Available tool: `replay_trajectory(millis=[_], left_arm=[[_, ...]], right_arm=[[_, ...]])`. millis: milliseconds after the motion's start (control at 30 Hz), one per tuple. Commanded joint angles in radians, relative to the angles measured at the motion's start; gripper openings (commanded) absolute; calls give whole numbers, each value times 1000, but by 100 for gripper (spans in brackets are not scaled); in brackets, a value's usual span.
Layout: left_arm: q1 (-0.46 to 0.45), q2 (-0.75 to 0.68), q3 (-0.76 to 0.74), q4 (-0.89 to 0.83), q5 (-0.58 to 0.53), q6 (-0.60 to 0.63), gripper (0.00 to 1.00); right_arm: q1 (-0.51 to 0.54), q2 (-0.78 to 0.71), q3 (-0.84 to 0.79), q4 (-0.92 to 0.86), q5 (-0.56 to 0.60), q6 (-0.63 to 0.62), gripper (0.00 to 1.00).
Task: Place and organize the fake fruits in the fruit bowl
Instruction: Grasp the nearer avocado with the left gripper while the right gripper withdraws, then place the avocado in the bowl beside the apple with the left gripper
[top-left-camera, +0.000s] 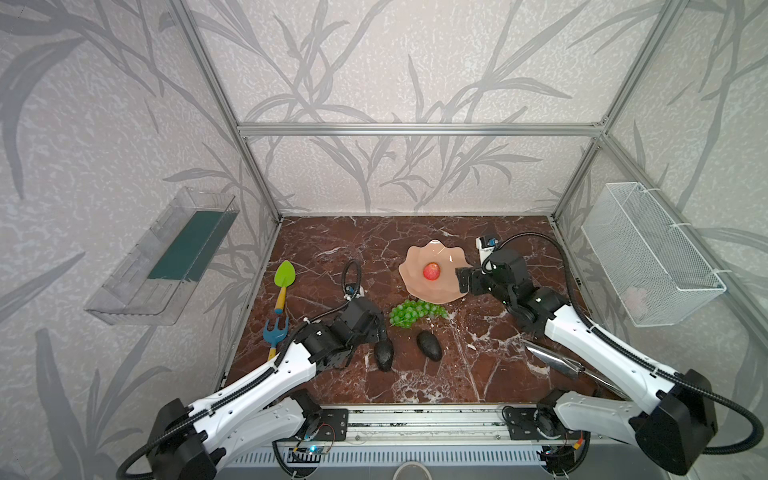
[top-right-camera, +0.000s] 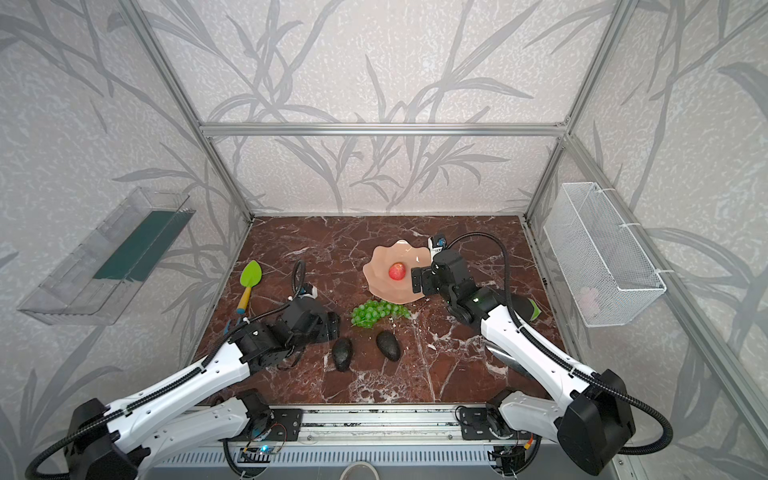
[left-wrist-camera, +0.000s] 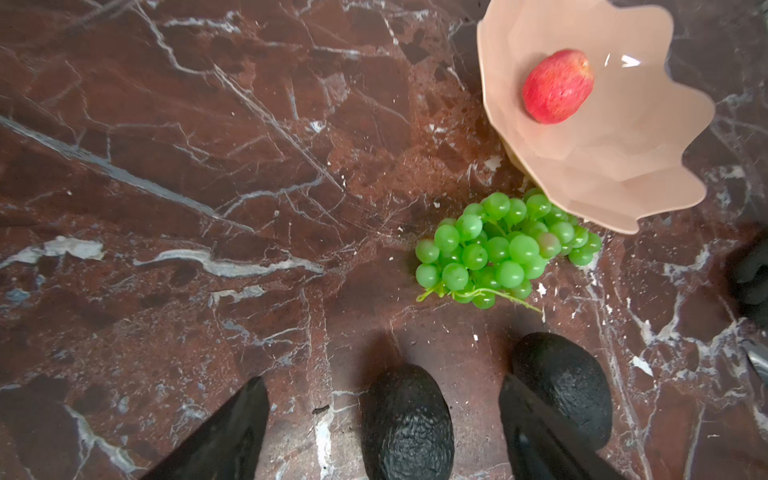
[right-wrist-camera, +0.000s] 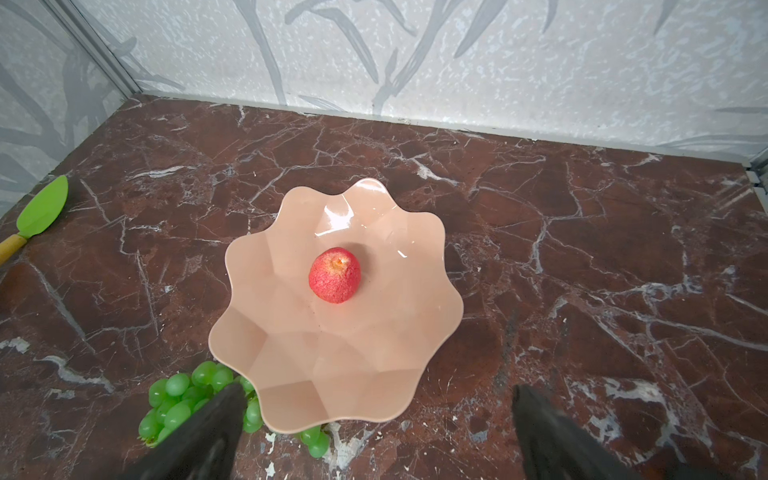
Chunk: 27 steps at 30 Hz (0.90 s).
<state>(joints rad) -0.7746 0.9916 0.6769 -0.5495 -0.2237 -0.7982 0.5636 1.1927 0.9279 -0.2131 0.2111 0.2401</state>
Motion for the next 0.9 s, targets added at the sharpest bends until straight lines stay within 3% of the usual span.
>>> replay_trajectory(millis=[0, 467, 567, 767, 867], left_arm=[[-23, 44, -37, 24, 43, -51, 88], [-92, 226, -51, 47, 136, -104, 88], [-94, 253, -42, 46, 139, -105, 83], [-94, 273, -36, 51, 140, -100, 62], [-94, 259, -33, 50, 138, -94, 55]], right_arm=[[-3, -24, -17, -16, 17, 16, 99], [-3, -30, -45, -5, 5, 27, 99], [-2, -33, -51, -3, 7, 27, 99], [-2, -30, -63, 11, 4, 35, 99], [-3, -31, -66, 14, 5, 34, 99]])
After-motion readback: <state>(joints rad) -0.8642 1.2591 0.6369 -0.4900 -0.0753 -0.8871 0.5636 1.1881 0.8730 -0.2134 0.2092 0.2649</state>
